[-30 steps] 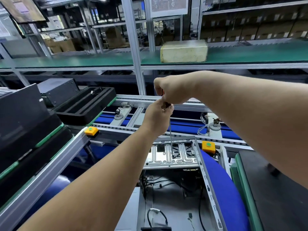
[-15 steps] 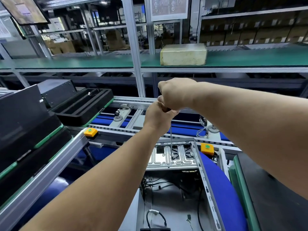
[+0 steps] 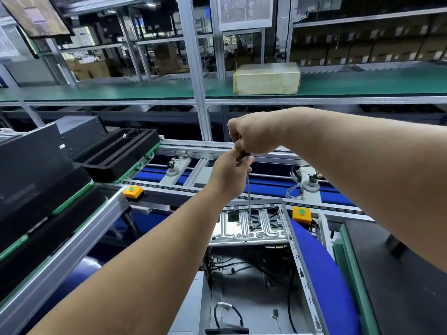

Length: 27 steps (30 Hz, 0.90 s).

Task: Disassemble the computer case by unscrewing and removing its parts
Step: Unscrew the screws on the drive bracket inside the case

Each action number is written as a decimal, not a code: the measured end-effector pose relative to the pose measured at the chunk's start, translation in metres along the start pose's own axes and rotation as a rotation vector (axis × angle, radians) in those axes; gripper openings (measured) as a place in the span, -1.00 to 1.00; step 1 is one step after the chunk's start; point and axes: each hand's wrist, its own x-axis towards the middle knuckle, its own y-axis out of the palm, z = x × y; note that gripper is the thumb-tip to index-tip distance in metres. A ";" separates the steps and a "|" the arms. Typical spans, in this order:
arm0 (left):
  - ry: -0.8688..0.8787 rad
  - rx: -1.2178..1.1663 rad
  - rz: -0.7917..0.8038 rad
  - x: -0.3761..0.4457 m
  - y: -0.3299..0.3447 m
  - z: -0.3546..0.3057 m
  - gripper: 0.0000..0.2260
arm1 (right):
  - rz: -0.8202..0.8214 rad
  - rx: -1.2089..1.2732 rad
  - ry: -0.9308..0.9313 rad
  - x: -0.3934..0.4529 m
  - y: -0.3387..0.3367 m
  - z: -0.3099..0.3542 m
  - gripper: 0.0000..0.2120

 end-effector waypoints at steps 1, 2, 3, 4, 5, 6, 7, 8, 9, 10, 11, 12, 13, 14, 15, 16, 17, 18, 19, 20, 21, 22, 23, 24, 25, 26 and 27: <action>-0.007 0.023 0.000 0.000 -0.001 0.000 -0.85 | -0.003 0.002 0.008 0.000 0.000 0.001 -0.94; -0.010 0.052 -0.003 0.001 -0.002 0.000 -0.84 | -0.011 -0.001 0.022 0.001 0.000 0.002 -0.94; -0.008 0.085 -0.008 0.002 -0.003 -0.001 -0.84 | -0.027 -0.016 0.040 0.002 0.002 0.003 -0.93; -0.004 0.123 -0.016 0.002 -0.004 -0.001 -0.84 | -0.051 -0.043 0.059 0.002 0.004 0.005 -0.89; 0.001 0.167 -0.025 0.002 -0.004 -0.001 -0.85 | -0.084 -0.079 0.078 0.003 0.006 0.006 -0.83; 0.004 0.209 -0.035 0.002 -0.004 -0.002 -0.87 | -0.119 -0.112 0.100 0.002 0.008 0.007 -0.76; 0.004 0.240 -0.046 0.001 -0.003 -0.003 -0.86 | -0.147 -0.138 0.123 0.002 0.009 0.008 -0.71; 0.001 0.256 -0.057 0.000 -0.002 -0.005 -0.84 | -0.164 -0.156 0.139 0.002 0.010 0.008 -0.69; -0.004 0.262 -0.070 -0.001 0.000 -0.006 -0.84 | -0.166 -0.170 0.149 0.002 0.010 0.009 -0.69; -0.008 0.266 -0.085 -0.002 0.002 -0.007 -0.86 | -0.158 -0.176 0.152 0.002 0.010 0.009 -0.72; -0.011 0.273 -0.102 -0.003 0.003 -0.008 -0.86 | -0.147 -0.174 0.148 0.002 0.010 0.010 -0.75; -0.012 0.281 -0.119 -0.003 0.004 -0.009 -0.86 | -0.134 -0.165 0.143 0.001 0.009 0.010 -0.78; -0.011 0.278 -0.136 -0.004 0.005 -0.010 -0.86 | -0.122 -0.156 0.135 0.001 0.007 0.010 -0.80; -0.009 0.261 -0.149 -0.005 0.005 -0.009 -0.86 | -0.108 -0.152 0.120 0.001 0.006 0.010 -0.82; -0.007 0.232 -0.155 -0.005 0.006 -0.009 -0.88 | -0.086 -0.150 0.107 0.000 0.005 0.011 -0.85; -0.006 0.199 -0.154 -0.005 0.006 -0.008 -0.90 | -0.066 -0.141 0.096 0.000 0.004 0.011 -0.87; -0.007 0.171 -0.149 -0.005 0.007 -0.007 -0.91 | -0.048 -0.131 0.089 -0.001 0.002 0.012 -0.89; -0.010 0.155 -0.142 -0.006 0.007 -0.006 -0.90 | -0.030 -0.127 0.081 -0.002 -0.001 0.012 -0.91; -0.019 0.146 -0.130 -0.007 0.008 -0.003 -0.87 | -0.011 -0.126 0.069 -0.003 -0.003 0.012 -0.92; -0.039 0.136 -0.107 -0.011 0.008 0.003 -0.82 | 0.015 -0.110 0.060 -0.004 -0.006 0.012 -0.91; -0.070 0.127 -0.065 -0.016 0.008 0.011 -0.76 | 0.046 -0.076 0.049 -0.005 -0.008 0.013 -0.89; -0.112 0.141 -0.011 -0.024 0.009 0.021 -0.68 | 0.072 -0.051 0.035 -0.006 -0.010 0.013 -0.85; -0.155 0.188 0.046 -0.033 0.008 0.033 -0.60 | 0.090 -0.072 0.028 -0.006 -0.011 0.014 -0.83; -0.192 0.264 0.099 -0.044 0.007 0.046 -0.55 | 0.093 -0.133 0.024 -0.007 -0.011 0.015 -0.82; -0.219 0.350 0.140 -0.055 0.006 0.060 -0.53 | 0.091 -0.193 0.027 -0.007 -0.011 0.016 -0.81; -0.234 0.438 0.168 -0.067 0.004 0.073 -0.52 | 0.088 -0.224 0.035 -0.007 -0.011 0.017 -0.81; -0.238 0.525 0.191 -0.079 0.002 0.086 -0.51 | 0.095 -0.233 0.040 -0.006 -0.010 0.016 -0.80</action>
